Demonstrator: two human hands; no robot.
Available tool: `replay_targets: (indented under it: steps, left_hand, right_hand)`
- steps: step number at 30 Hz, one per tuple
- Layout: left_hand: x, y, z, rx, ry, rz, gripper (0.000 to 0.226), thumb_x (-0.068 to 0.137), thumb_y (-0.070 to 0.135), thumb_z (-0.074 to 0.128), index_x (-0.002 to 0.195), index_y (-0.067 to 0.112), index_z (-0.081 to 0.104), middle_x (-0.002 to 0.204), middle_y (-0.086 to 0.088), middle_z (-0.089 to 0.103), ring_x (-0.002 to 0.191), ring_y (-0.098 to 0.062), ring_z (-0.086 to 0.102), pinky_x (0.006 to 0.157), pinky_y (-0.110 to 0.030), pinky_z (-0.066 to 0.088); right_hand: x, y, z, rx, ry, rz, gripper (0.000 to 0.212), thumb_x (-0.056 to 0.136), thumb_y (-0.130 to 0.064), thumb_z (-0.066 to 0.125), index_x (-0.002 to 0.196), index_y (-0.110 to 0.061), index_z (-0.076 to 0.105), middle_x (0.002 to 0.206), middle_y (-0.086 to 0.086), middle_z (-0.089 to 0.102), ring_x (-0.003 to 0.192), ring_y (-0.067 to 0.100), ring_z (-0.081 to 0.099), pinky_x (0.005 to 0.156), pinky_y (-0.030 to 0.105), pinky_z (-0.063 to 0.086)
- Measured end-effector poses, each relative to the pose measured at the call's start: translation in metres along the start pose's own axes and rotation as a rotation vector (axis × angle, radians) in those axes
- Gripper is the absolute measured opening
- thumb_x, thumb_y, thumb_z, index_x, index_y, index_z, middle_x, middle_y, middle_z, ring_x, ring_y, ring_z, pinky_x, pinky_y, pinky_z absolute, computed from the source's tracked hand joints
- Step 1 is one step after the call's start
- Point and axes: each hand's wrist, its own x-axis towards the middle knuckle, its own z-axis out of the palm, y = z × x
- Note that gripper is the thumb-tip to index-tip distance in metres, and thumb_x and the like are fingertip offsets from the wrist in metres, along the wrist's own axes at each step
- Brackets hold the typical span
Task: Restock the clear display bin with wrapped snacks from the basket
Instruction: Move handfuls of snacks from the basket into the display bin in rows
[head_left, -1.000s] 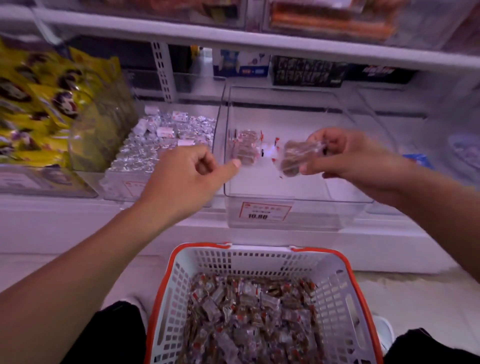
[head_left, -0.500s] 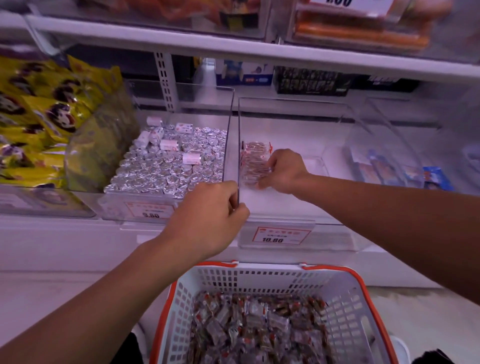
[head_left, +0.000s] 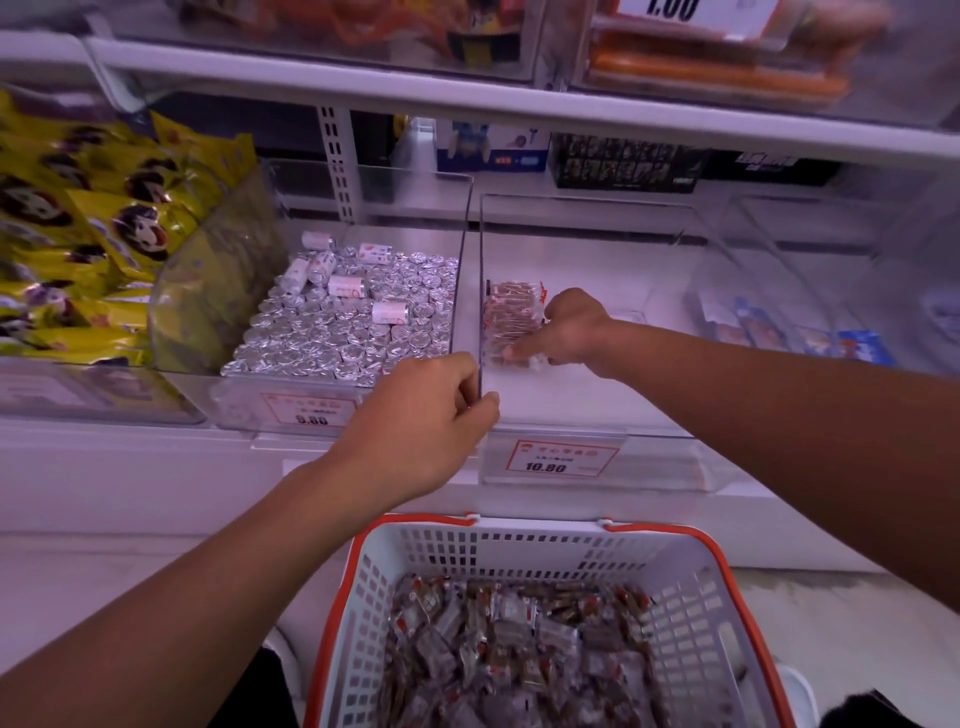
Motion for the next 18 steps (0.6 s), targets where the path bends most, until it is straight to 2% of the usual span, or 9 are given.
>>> replay_targets:
  steps: [3, 5, 7, 9, 11, 13, 14, 16, 18]
  left_hand:
    - [-0.001, 0.001, 0.000, -0.009, 0.006, -0.016, 0.029, 0.092, 0.036, 0.062, 0.067, 0.022, 0.053, 0.059, 0.006, 0.064, 0.056, -0.007, 0.060, 0.056, -0.029, 0.047]
    - [-0.002, 0.004, -0.001, 0.000, 0.002, -0.028, 0.031, 0.091, 0.040, 0.063, 0.067, 0.024, 0.054, 0.059, 0.007, 0.064, 0.056, -0.006, 0.060, 0.056, -0.027, 0.044]
    - [-0.005, 0.007, -0.006, 0.013, 0.029, -0.035, 0.031, 0.086, 0.045, 0.065, 0.065, 0.024, 0.056, 0.057, 0.008, 0.064, 0.056, -0.007, 0.060, 0.056, -0.028, 0.045]
    - [-0.009, 0.007, -0.018, -0.025, 0.037, -0.012, 0.030, 0.078, 0.041, 0.067, 0.059, 0.019, 0.059, 0.052, 0.006, 0.063, 0.051, -0.009, 0.058, 0.053, -0.028, 0.046]
    - [-0.015, 0.002, -0.031, -0.145, -0.139, 0.008, 0.027, 0.072, 0.033, 0.062, 0.052, 0.015, 0.060, 0.049, 0.003, 0.063, 0.044, -0.009, 0.057, 0.048, -0.024, 0.045]
    - [-0.023, -0.006, -0.032, -0.167, -0.470, -0.051, 0.028, 0.076, 0.029, 0.062, 0.051, 0.018, 0.064, 0.050, 0.002, 0.065, 0.040, -0.005, 0.056, 0.047, -0.016, 0.044]
    - [-0.029, -0.012, -0.023, -0.094, -0.631, -0.108, 0.030, 0.080, 0.031, 0.062, 0.053, 0.019, 0.066, 0.053, 0.001, 0.067, 0.042, -0.005, 0.058, 0.048, -0.017, 0.046]
    - [-0.041, -0.025, 0.015, 0.135, -0.853, -0.206, 0.032, 0.086, 0.037, 0.061, 0.061, 0.018, 0.068, 0.061, 0.000, 0.071, 0.049, -0.011, 0.064, 0.053, -0.024, 0.052]
    - [-0.060, -0.039, 0.069, 0.272, -0.954, -0.304, 0.025, 0.090, 0.036, 0.059, 0.080, 0.016, 0.069, 0.076, -0.007, 0.074, 0.061, -0.018, 0.070, 0.053, -0.026, 0.055]
  right_hand:
    - [-0.005, 0.002, -0.003, -0.001, 0.020, -0.005, 0.053, 0.059, -0.022, 0.095, 0.084, -0.011, 0.049, 0.084, 0.001, 0.054, 0.092, 0.027, 0.064, 0.083, 0.042, 0.059]
    - [-0.011, 0.001, -0.006, -0.001, 0.019, -0.019, 0.056, 0.061, -0.021, 0.093, 0.097, -0.008, 0.053, 0.085, 0.000, 0.053, 0.095, 0.028, 0.065, 0.086, 0.044, 0.058]
    - [-0.022, -0.004, -0.013, -0.002, 0.021, -0.033, 0.065, 0.065, -0.030, 0.091, 0.114, -0.003, 0.057, 0.092, 0.004, 0.059, 0.095, 0.026, 0.064, 0.089, 0.044, 0.056]
    - [-0.035, -0.009, -0.023, -0.071, 0.119, -0.130, 0.067, 0.072, -0.042, 0.084, 0.121, -0.005, 0.058, 0.109, 0.008, 0.064, 0.101, 0.025, 0.063, 0.093, 0.040, 0.053]
    - [-0.062, -0.008, -0.031, -0.128, 0.360, -0.373, 0.046, 0.082, -0.043, 0.075, 0.116, -0.014, 0.063, 0.104, -0.001, 0.067, 0.093, 0.014, 0.064, 0.083, 0.031, 0.053]
    - [-0.105, 0.011, -0.027, -0.069, 0.678, -0.737, 0.012, 0.090, -0.037, 0.065, 0.091, -0.025, 0.063, 0.077, -0.013, 0.060, 0.068, 0.000, 0.054, 0.063, 0.020, 0.046]
    - [-0.128, 0.027, -0.015, -0.028, 0.746, -0.898, 0.013, 0.093, -0.033, 0.061, 0.082, -0.027, 0.058, 0.069, -0.015, 0.052, 0.061, -0.001, 0.048, 0.058, 0.015, 0.039]
    - [-0.166, 0.070, 0.029, -0.015, 0.623, -1.046, 0.020, 0.097, -0.029, 0.056, 0.077, -0.028, 0.054, 0.066, -0.014, 0.046, 0.058, 0.001, 0.042, 0.057, 0.017, 0.033]
    - [-0.180, 0.126, 0.084, -0.205, 0.293, -0.956, 0.014, 0.094, -0.030, 0.059, 0.081, -0.024, 0.059, 0.072, -0.006, 0.059, 0.066, 0.012, 0.056, 0.060, 0.027, 0.040]
